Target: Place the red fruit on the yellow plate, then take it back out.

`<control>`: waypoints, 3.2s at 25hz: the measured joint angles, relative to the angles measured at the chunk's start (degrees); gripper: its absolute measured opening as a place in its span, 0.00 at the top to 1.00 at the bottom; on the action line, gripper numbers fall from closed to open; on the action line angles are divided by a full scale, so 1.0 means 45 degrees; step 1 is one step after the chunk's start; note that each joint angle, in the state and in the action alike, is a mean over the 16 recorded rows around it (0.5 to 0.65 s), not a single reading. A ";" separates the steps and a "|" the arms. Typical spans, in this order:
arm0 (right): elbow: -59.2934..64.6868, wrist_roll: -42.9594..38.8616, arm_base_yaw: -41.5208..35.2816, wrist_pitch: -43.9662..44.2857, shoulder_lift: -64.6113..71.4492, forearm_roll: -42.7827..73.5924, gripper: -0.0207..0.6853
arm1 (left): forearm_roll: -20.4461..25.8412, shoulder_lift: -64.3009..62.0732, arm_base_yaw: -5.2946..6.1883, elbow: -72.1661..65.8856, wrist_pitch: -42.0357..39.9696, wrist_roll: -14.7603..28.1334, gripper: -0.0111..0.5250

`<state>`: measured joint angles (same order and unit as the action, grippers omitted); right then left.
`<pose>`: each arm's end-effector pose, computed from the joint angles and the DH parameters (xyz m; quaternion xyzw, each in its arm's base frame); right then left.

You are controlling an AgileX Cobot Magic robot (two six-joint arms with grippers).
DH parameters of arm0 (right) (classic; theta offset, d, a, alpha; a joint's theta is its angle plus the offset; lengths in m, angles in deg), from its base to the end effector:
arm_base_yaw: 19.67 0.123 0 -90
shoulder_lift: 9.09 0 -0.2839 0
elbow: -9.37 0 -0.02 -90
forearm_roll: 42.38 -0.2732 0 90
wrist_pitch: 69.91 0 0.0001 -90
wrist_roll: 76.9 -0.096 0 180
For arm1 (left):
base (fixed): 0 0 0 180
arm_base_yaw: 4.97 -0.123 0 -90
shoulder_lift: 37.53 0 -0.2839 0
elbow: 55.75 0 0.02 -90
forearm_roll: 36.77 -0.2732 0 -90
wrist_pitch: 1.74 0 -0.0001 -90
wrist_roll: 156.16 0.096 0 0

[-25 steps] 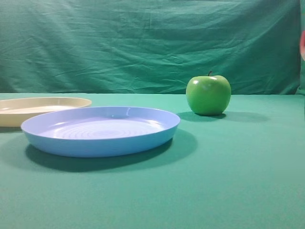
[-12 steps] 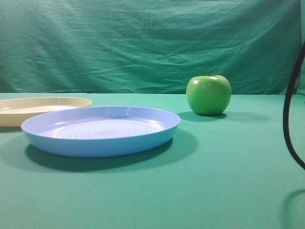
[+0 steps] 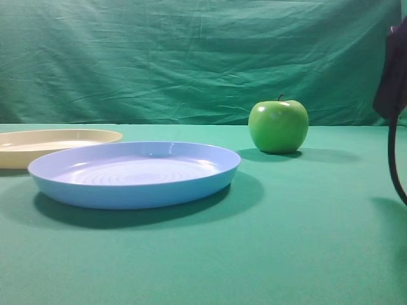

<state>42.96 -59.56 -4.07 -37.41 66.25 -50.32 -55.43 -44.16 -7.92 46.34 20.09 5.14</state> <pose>0.2418 0.0749 0.2533 -0.2259 0.9151 0.0494 0.3303 0.0793 0.0156 0.1764 -0.0655 0.7918 0.0561 0.6047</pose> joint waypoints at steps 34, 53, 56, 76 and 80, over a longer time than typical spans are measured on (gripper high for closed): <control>0.1430 -0.0054 -0.0077 0.5564 -1.1902 -0.1751 0.97 | 0.0000 0.0000 0.0000 0.0000 0.0000 0.0000 0.98; 0.6486 -0.0062 -0.2660 -0.1241 -1.4260 -0.0666 0.97 | 0.0000 0.0000 0.0000 0.0000 0.0000 0.0000 0.98; 0.7590 -0.0124 -0.2837 -0.1911 -1.4735 -0.0559 0.97 | 0.0000 0.0000 0.0000 0.0000 0.0000 0.0000 0.98; 1.0021 -0.0983 -0.2908 -0.2373 -1.5145 -0.0278 0.97 | 0.0000 0.0000 0.0000 0.0000 0.0000 0.0000 0.98; 1.0021 -0.0995 -0.2908 -0.2338 -1.5145 -0.0273 0.97 | 0.0000 0.0000 0.0000 0.0000 0.0000 0.0000 0.98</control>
<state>88.06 -64.04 -17.16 -47.93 -1.91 -51.55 -55.43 -44.16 -7.92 46.34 20.09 5.14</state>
